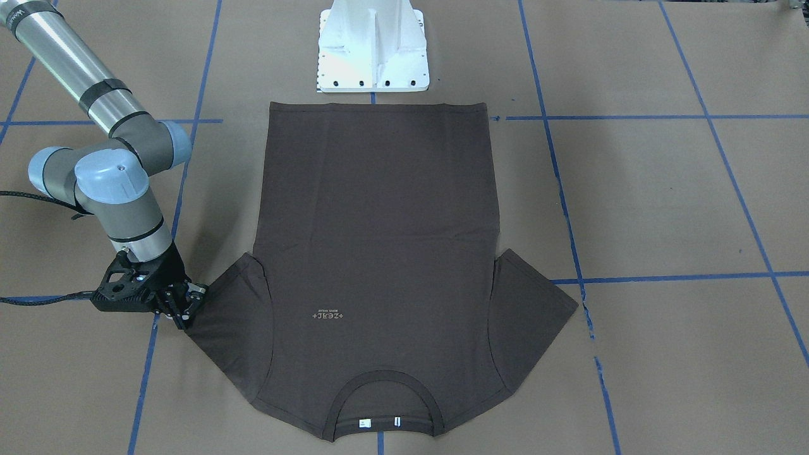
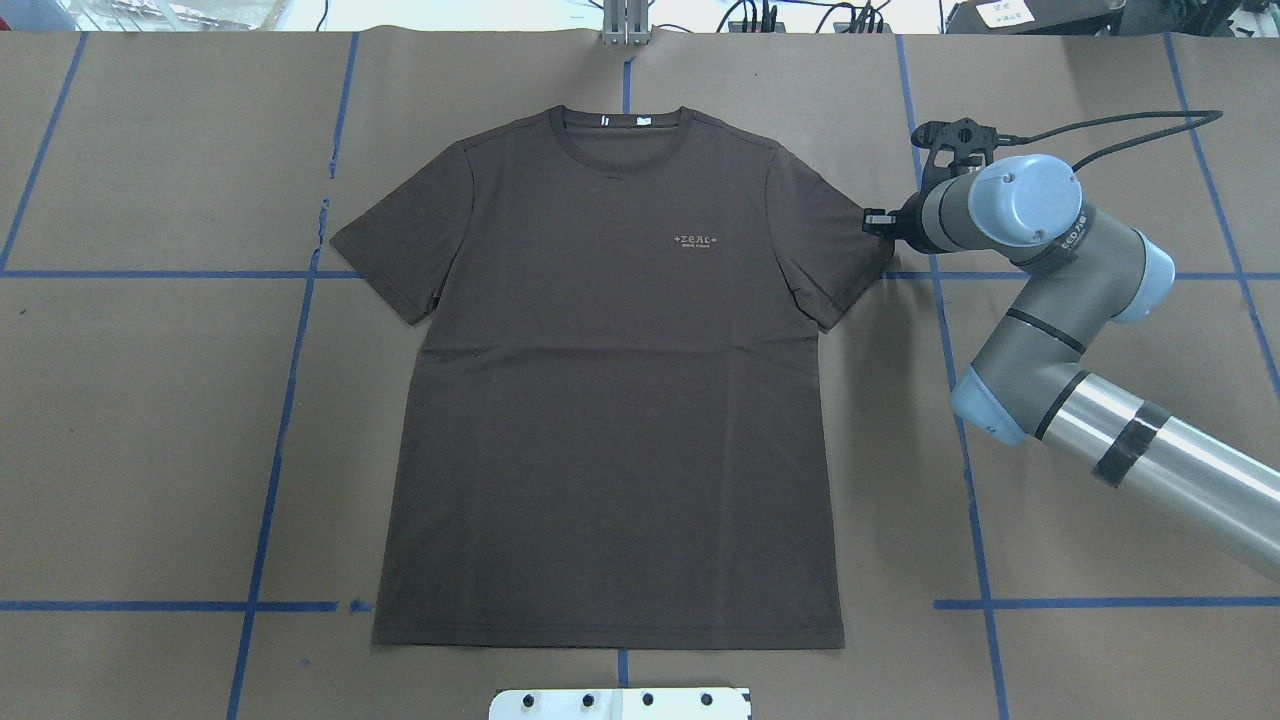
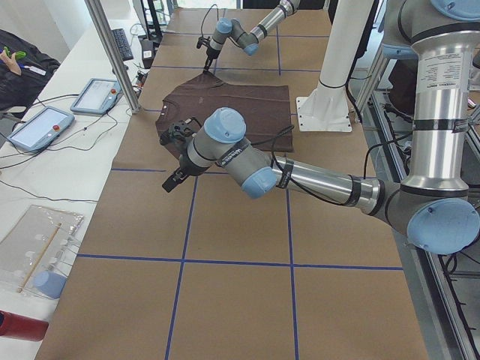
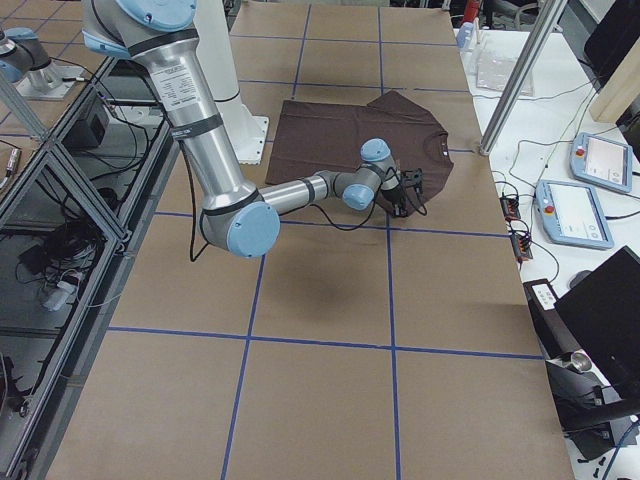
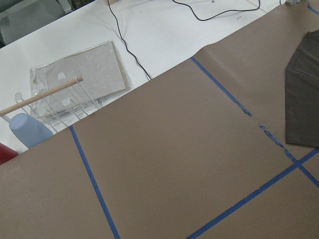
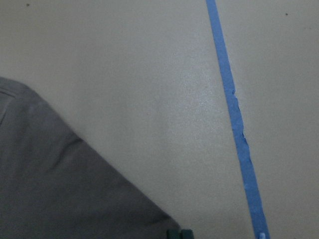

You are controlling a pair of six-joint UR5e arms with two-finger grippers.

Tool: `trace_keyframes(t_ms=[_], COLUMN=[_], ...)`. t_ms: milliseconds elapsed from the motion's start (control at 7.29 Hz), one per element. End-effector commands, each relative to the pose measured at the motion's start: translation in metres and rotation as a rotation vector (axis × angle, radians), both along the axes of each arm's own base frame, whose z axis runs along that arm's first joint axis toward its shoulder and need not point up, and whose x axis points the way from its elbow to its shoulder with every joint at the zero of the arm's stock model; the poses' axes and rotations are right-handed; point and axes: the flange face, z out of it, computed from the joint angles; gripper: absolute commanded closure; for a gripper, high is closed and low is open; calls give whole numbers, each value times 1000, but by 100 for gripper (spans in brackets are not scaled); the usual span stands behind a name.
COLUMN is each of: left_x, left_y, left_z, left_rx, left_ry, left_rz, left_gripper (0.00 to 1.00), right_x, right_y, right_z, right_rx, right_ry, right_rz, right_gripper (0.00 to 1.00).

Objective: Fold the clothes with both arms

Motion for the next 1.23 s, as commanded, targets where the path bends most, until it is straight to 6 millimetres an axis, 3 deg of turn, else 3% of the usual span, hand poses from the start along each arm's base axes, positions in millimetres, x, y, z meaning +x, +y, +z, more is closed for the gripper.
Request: trace_keyframes(t_ms=[0, 274, 412, 686, 823, 961, 1098], left_x=[0, 0, 0, 0, 0, 0, 0], left_y=[0, 0, 0, -1, -1, -1, -1], left_z=[0, 0, -1, -1, -2, -1, -1], left_rx=[-1, -4, -3, -5, -4, -5, -4], left_ry=[1, 3, 3, 4, 4, 4, 4], left_rz=[-1, -3, -3, -4, -4, -4, -4], left_gripper=[0, 0, 0, 0, 0, 0, 0], right_x=[4, -20, -55, -84, -100, -114, -118], right_y=[2, -12, -3, 8, 1, -8, -12], right_z=[-30, -136, -177, -196, -208, -209, -208], right_rx=[-16, -112, -148, -148, -150, -160, -157], right_ry=[7, 73, 61, 43, 46, 65, 80], right_rz=[7, 75, 116, 133, 128, 124, 120], right_gripper=[100, 100, 100, 100, 100, 71, 1])
